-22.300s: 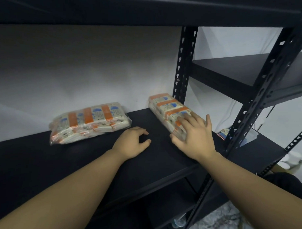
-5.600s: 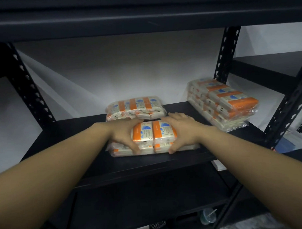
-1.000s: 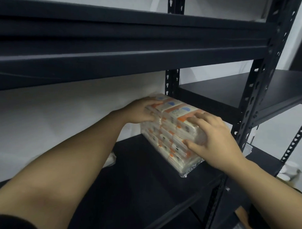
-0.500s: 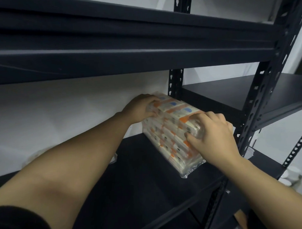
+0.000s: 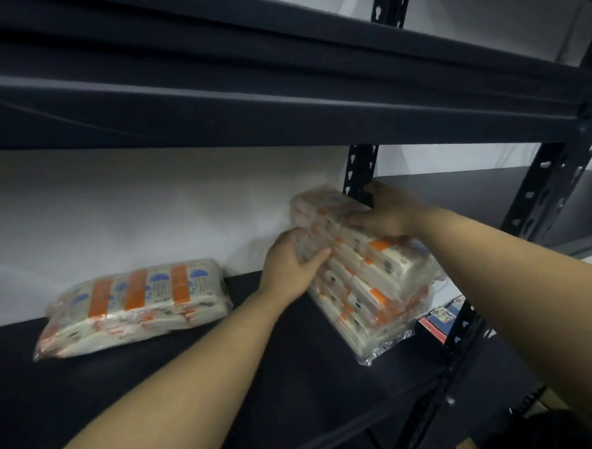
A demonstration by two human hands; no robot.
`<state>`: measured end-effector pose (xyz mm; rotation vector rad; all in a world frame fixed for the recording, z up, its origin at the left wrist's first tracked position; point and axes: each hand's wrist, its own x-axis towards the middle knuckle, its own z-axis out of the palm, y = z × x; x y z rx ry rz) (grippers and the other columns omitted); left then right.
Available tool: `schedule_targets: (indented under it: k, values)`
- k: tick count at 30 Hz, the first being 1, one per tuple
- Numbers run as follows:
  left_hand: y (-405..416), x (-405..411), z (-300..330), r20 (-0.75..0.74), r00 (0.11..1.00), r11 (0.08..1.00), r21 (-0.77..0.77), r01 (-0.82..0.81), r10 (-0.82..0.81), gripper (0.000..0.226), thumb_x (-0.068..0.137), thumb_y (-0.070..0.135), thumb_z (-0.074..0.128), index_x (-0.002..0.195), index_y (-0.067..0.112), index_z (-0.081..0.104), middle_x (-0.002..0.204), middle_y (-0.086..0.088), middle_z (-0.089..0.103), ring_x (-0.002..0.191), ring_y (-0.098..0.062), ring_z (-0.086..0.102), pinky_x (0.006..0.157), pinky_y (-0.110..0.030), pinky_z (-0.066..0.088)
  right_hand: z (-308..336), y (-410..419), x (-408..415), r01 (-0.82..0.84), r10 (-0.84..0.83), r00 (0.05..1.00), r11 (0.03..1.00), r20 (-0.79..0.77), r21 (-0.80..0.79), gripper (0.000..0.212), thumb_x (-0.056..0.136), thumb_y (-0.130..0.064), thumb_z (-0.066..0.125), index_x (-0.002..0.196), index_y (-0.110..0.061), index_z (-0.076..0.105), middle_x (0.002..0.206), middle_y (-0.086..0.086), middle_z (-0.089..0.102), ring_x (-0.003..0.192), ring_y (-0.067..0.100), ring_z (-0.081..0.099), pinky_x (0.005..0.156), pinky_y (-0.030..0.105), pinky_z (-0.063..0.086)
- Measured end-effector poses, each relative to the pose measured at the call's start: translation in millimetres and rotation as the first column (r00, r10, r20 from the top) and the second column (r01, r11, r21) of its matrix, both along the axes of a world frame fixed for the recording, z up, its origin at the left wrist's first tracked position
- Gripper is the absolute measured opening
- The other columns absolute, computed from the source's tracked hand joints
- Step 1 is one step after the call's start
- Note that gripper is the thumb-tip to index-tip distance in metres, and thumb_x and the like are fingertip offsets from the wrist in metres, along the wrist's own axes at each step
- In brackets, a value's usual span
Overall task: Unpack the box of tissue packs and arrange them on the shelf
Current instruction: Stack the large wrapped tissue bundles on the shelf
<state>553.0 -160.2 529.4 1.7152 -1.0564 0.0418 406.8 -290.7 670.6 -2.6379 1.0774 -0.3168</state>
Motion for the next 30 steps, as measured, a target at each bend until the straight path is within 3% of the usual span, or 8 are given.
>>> schedule_targets:
  k: [2,5,9,12,15,20,24,30]
  values:
    - [-1,-11,-8,-0.055,0.998,0.999,-0.028,0.037,-0.038,0.062,0.088,0.046,0.078,0.14,0.018,0.061,0.14,0.002,0.062,0.122,-0.004,0.055,0.086,0.005,0.029,-1,-2,9,0.013,-0.013,0.999,1.0,-0.033,0.015,0.1,0.078,-0.069,0.068,0.156,-0.016,0.036,0.147,0.006,0.053,0.122,0.029,0.058,0.092,0.035,0.048]
    - [-3,-20,-12,-0.125,0.99,0.996,-0.066,0.059,-0.067,0.064,0.088,0.047,0.077,0.144,0.022,0.058,0.143,0.006,0.06,0.121,0.003,0.05,0.085,0.008,0.029,-4,-2,12,0.004,-0.003,1.0,0.999,-0.021,0.048,0.079,0.081,-0.07,0.068,0.138,-0.017,0.055,0.123,0.005,0.064,0.099,0.021,0.064,0.083,0.033,0.049]
    - [-8,-21,-10,-0.153,0.985,0.994,-0.088,0.063,-0.076,0.071,0.087,0.049,0.077,0.148,0.021,0.055,0.145,0.005,0.059,0.13,-0.005,0.053,0.103,-0.013,0.038,-6,2,-3,-0.035,0.037,0.998,0.998,-0.049,0.05,0.089,0.071,-0.086,0.061,0.134,-0.022,0.063,0.121,0.003,0.069,0.097,0.019,0.065,0.084,0.034,0.05]
    - [-11,-20,-10,-0.15,0.985,0.995,-0.071,0.075,-0.085,0.072,0.087,0.052,0.076,0.148,0.021,0.055,0.145,0.005,0.06,0.133,-0.01,0.055,0.107,-0.021,0.041,-8,7,-13,-0.095,0.096,0.995,0.995,-0.041,0.028,0.096,0.078,-0.081,0.062,0.15,-0.018,0.048,0.14,0.003,0.06,0.116,0.023,0.059,0.084,0.029,0.041]
    - [-13,-22,-10,-0.154,0.986,0.996,-0.069,0.061,-0.072,0.073,0.087,0.049,0.077,0.149,0.018,0.053,0.147,0.002,0.058,0.134,-0.012,0.054,0.107,-0.021,0.039,-10,1,-17,-0.111,0.109,0.994,0.988,0.025,0.103,0.106,0.073,-0.078,0.071,0.157,-0.023,0.038,0.15,0.0,0.052,0.115,0.016,0.053,0.077,0.022,0.04]
    - [-17,-22,-9,-0.184,0.98,0.995,-0.084,0.058,-0.073,0.074,0.084,0.049,0.08,0.148,0.02,0.055,0.144,0.003,0.06,0.13,-0.011,0.057,0.104,-0.019,0.041,-10,-2,-20,-0.128,0.122,0.991,0.983,0.051,0.13,0.108,0.072,-0.076,0.076,0.158,-0.027,0.034,0.151,-0.001,0.052,0.121,0.017,0.053,0.091,0.028,0.037]
    - [-18,-21,-8,-0.211,0.975,0.995,-0.087,0.057,-0.074,0.073,0.082,0.047,0.083,0.146,0.022,0.057,0.14,0.007,0.061,0.124,-0.005,0.056,0.093,-0.005,0.037,-15,-2,-21,-0.137,0.128,0.988,0.984,0.081,0.114,0.118,0.069,-0.077,0.076,0.162,-0.027,0.025,0.155,0.001,0.049,0.133,0.021,0.052,0.094,0.028,0.039]
    - [-22,-20,-6,-0.269,0.96,0.992,-0.111,0.055,-0.084,0.07,0.08,0.041,0.087,0.142,0.027,0.058,0.137,0.01,0.062,0.125,-0.005,0.058,0.104,-0.02,0.044,-12,-6,-20,-0.148,0.146,0.989,0.981,0.022,0.127,0.124,0.071,-0.076,0.075,0.165,-0.032,0.008,0.162,-0.001,0.039,0.14,0.023,0.048,0.092,0.025,0.037]
